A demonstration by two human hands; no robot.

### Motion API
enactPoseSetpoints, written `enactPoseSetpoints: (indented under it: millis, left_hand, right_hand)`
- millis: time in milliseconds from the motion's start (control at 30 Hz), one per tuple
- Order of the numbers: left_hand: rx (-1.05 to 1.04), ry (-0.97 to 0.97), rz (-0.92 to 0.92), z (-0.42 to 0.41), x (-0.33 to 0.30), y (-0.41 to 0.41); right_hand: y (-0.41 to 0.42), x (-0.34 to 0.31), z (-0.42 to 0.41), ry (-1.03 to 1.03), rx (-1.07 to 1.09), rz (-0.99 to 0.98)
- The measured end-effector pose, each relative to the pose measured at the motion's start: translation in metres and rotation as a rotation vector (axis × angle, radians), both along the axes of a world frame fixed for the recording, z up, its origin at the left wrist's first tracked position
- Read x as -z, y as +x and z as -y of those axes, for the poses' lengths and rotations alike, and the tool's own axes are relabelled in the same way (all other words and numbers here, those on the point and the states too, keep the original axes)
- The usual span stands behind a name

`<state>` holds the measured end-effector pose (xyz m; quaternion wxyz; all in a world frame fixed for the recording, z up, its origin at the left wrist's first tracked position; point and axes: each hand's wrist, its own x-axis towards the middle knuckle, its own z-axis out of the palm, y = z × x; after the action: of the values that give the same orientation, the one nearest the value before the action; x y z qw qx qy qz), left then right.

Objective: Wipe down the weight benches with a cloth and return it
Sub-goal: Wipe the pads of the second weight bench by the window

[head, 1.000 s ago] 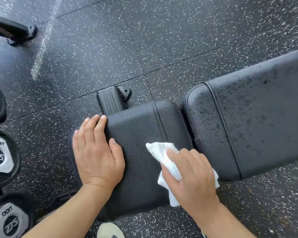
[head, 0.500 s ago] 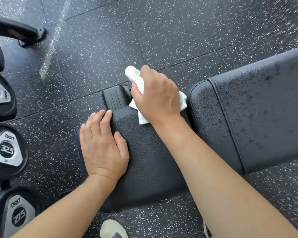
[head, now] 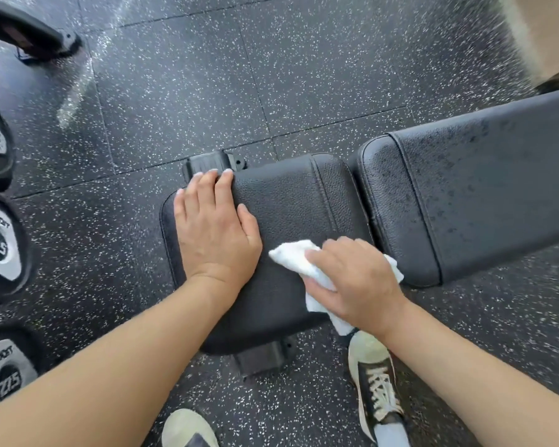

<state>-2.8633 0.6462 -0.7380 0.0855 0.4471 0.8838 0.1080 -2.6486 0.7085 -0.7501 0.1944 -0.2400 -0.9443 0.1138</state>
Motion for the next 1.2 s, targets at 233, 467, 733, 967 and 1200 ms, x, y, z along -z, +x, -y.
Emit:
enactPoseSetpoints:
  millis: [233, 467, 733, 967, 1200]
  left_hand:
    - [0.204, 0.082, 0.156, 0.038, -0.005, -0.022]
    - [0.311, 0.057, 0.305, 0.166, -0.001, -0.014]
    - [0.175, 0.015, 0.339, 0.175, -0.014, 0.018]
    - [0.078, 0.060, 0.315, 0.162, -0.017, 0.021]
    - [-0.336, 0.207, 0.477, 0.097, -0.019, 0.003]
  right_hand:
    - [-0.121, -0.013, -0.045, -0.108, 0.559, 0.002]
    - [-0.145, -0.012, 0.061, -0.109, 0.231, -0.018]
    - [-0.005, -0.008, 0.013, 0.093, -0.174, 0.095]
    - [-0.131, -0.017, -0.028, -0.115, 0.377, 0.022]
    - [-0.123, -0.011, 0.024, -0.047, -0.057, -0.038]
